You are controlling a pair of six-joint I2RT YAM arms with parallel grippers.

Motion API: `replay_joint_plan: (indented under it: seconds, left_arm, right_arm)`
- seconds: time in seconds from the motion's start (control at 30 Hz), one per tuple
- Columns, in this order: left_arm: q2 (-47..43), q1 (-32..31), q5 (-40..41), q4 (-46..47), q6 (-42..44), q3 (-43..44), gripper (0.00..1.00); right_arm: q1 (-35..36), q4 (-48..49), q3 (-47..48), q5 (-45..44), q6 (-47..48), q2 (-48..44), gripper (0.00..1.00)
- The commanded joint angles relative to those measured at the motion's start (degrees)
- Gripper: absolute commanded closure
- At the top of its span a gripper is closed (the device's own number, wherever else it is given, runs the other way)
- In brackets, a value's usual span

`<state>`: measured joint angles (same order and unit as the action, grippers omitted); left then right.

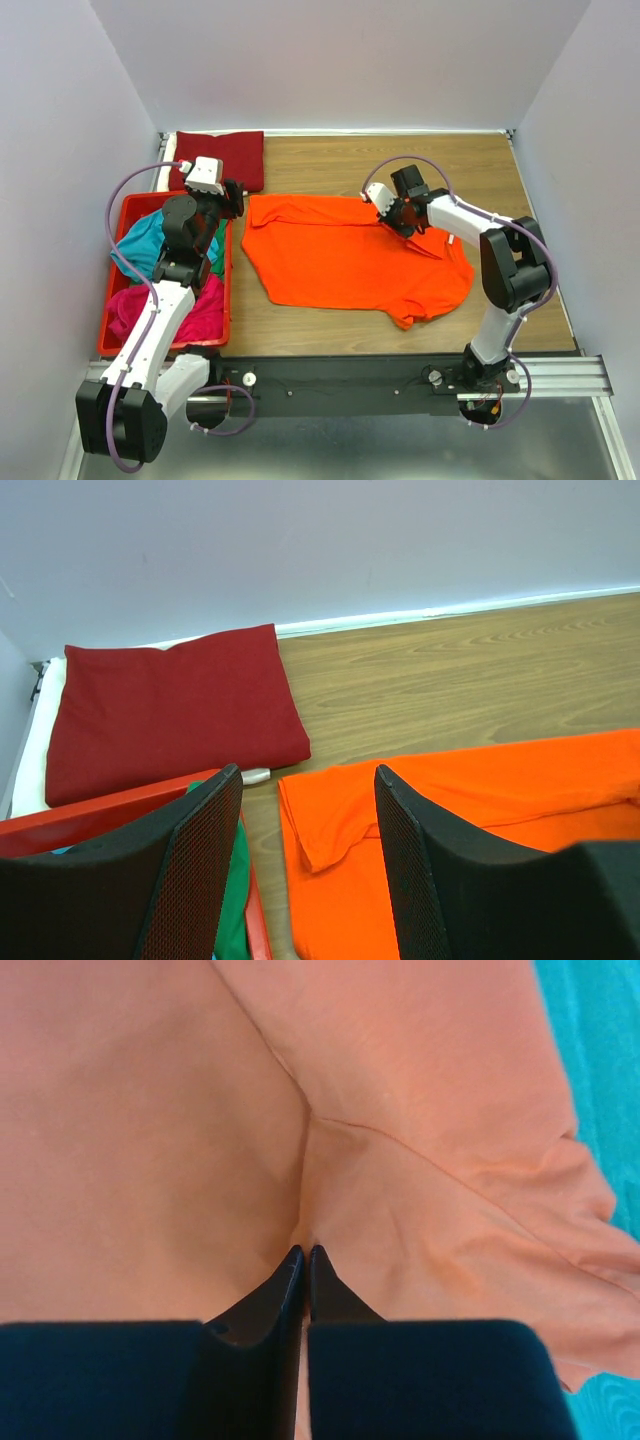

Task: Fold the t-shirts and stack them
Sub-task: Fold the tshirt

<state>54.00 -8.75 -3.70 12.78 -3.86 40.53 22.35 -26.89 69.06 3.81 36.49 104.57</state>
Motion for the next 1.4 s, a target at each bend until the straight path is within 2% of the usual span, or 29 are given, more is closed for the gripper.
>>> replay_joint_plan:
  seconds: [0.0, 0.17, 0.33, 0.37, 0.4, 0.47, 0.5, 0.53, 0.67, 0.7, 0.77, 0.93, 1.03, 1.07, 1.1, 1.17, 1.37]
  left_arm:
    - [-0.4, -0.4, -1.0, 0.8, 0.3, 0.2, 0.37]
    - [-0.3, -0.4, -1.0, 0.8, 0.3, 0.1, 0.37]
    - [0.0, -0.4, -1.5, 0.8, 0.2, 0.2, 0.37]
    - [0.1, -0.3, -1.6, 0.8, 0.2, 0.2, 0.37]
    - [0.1, -0.4, -1.7, 0.8, 0.1, 0.2, 0.37]
    - [0.1, -0.4, -1.9, 0.9, 0.0, 0.2, 0.37]
    - [0.1, -0.4, -1.9, 0.8, 0.0, 0.3, 0.37]
    - [0.1, -0.4, -2.0, 0.9, 0.0, 0.3, 0.37]
    - [0.0, -0.4, -2.0, 0.8, 0.0, 0.2, 0.37]
    - [0.0, -0.4, -2.0, 0.8, 0.0, 0.2, 0.37]
    - [0.1, -0.3, -2.2, 0.8, 0.0, 0.2, 0.37]
    - [0.1, -0.4, -2.4, 0.7, 0.0, 0.4, 0.37]
    - [-0.2, -0.4, -2.4, 0.7, 0.1, 0.2, 0.37]
    - [-0.3, -0.4, -2.3, 0.8, 0.0, 0.2, 0.37]
    - [-0.3, -0.4, -2.3, 0.8, 0.0, 0.2, 0.37]
    - [0.1, -0.4, -2.5, 0.9, -0.1, 0.4, 0.37]
    - [0.4, -0.4, -2.9, 0.6, -0.1, 0.6, 0.37]
  right_arm:
    - [0.4, 0.4, 2.9, 3.9, -4.0, -0.9, 0.9]
    - [0.0, -0.9, 5.1, 6.7, -6.4, -1.1, 0.9]
    - [-2.8, -0.8, 6.1, 3.0, -9.2, -0.6, 0.87]
    - [-3.4, -0.8, 6.4, 1.8, -9.3, -0.3, 0.84]
    - [-3.7, -0.8, 6.3, 0.7, -9.5, -0.2, 0.7]
    - [-3.8, -0.8, 6.1, -1.6, -9.4, 0.2, 0.58]
    - [-3.8, -0.8, 6.0, -2.3, -9.3, 0.5, 0.48]
    - [-3.8, -0.8, 6.1, -3.5, -9.5, 0.6, 0.47]
    - [-3.8, 1.6, 6.9, -10.2, -10.9, 0.0, 0.48]
    - [-3.9, 2.1, 7.2, -10.8, -10.8, -0.2, 0.53]
    - [-3.8, 2.2, 8.1, -11.6, -10.6, -0.5, 0.56]
    - [-3.8, 2.1, 8.6, -11.8, -9.3, 1.1, 0.59]
    - [-3.7, 1.9, 7.0, 0.0, -8.6, -2.8, 0.62]
    - [-3.5, 0.6, 6.3, 11.0, -7.2, -5.9, 0.62]
    - [-2.9, -3.3, 6.1, 16.1, -3.2, -7.2, 0.62]
    - [-1.4, -6.7, 5.9, 22.0, -1.0, -8.1, 0.62]
    - [2.6, -8.7, 6.2, 15.7, -4.1, -1.6, 0.68]
